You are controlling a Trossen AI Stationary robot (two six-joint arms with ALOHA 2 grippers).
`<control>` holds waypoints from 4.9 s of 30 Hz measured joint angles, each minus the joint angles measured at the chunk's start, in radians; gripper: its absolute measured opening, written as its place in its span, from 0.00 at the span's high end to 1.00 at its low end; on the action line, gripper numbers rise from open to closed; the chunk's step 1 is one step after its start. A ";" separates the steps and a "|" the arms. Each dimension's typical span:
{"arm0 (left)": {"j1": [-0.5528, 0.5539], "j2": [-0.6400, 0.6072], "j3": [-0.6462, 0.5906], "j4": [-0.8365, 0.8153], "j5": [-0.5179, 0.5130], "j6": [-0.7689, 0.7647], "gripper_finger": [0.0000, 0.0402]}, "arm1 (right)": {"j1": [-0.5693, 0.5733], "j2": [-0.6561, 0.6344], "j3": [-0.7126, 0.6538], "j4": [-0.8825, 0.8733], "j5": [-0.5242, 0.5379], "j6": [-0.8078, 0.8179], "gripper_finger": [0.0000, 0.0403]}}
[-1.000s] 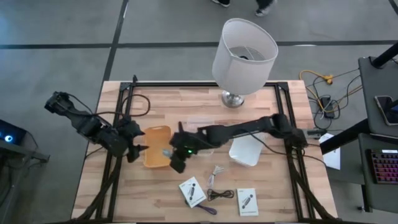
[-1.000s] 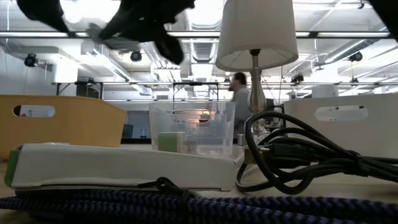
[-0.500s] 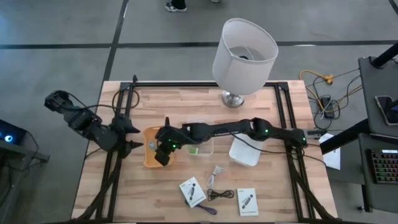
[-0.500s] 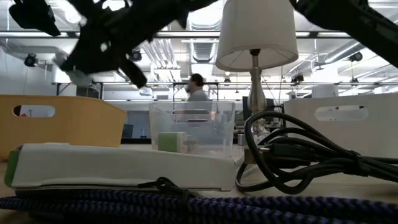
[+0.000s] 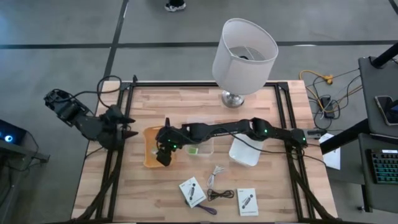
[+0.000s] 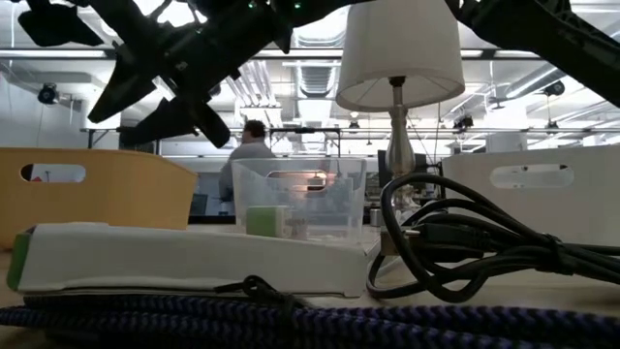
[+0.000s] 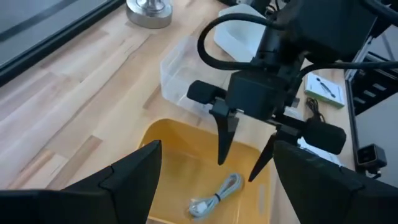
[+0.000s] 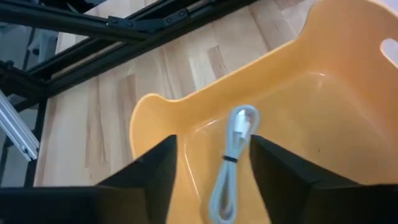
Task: Pick and place items into bin
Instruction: Put the white charger cable into the yellow bin, then put the black charger cable into the yellow bin
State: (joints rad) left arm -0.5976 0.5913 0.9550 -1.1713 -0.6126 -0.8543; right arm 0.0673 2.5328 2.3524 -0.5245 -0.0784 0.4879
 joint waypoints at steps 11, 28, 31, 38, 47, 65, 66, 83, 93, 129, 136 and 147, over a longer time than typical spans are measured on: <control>0.000 0.014 0.000 0.018 0.015 -0.029 0.27 | 0.110 -0.177 0.004 -0.383 0.162 -0.383 0.41; 0.000 0.199 -0.024 0.099 0.095 -0.029 0.27 | 0.412 -0.241 -0.194 -0.749 0.309 -0.538 0.43; 0.000 0.243 -0.024 0.103 0.095 -0.029 0.27 | 0.426 -0.293 -0.324 -0.722 0.310 -0.609 0.43; 0.000 0.305 -0.022 0.160 0.080 -0.029 0.27 | 0.394 -0.422 -0.597 -0.471 0.229 -0.728 0.43; 0.000 0.301 -0.022 0.177 0.080 -0.029 0.27 | 0.338 -0.425 -0.744 -0.356 0.189 -0.801 0.43; 0.001 0.263 -0.022 0.176 0.051 -0.029 0.27 | 0.309 -0.397 -0.816 -0.240 0.065 -0.806 0.61; 0.001 0.262 -0.022 0.175 0.050 -0.029 0.27 | 0.310 -0.398 -0.820 -0.241 0.063 -0.806 0.63; 0.001 0.243 -0.023 0.165 0.030 -0.024 0.27 | 0.298 -0.402 -0.755 -0.349 0.158 -0.709 0.94; 0.001 0.240 -0.022 0.158 0.030 -0.024 0.27 | 0.254 -0.489 -0.509 -0.290 0.150 -0.377 0.94; 0.000 0.173 0.123 -0.051 0.100 0.102 0.27 | 0.003 -0.140 -0.071 -0.144 0.106 -0.336 0.40; 0.000 0.245 0.026 0.036 0.214 0.114 0.27 | 0.106 -0.277 -0.080 -0.585 0.210 -0.577 0.41; -0.002 0.522 0.007 0.229 0.295 0.207 0.27 | 0.387 -0.432 -0.365 -0.794 0.212 -0.314 0.41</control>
State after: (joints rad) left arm -0.5995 1.1135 0.9616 -0.9428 -0.3175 -0.6476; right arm 0.4548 2.1007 1.9878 -1.3189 0.1334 0.1743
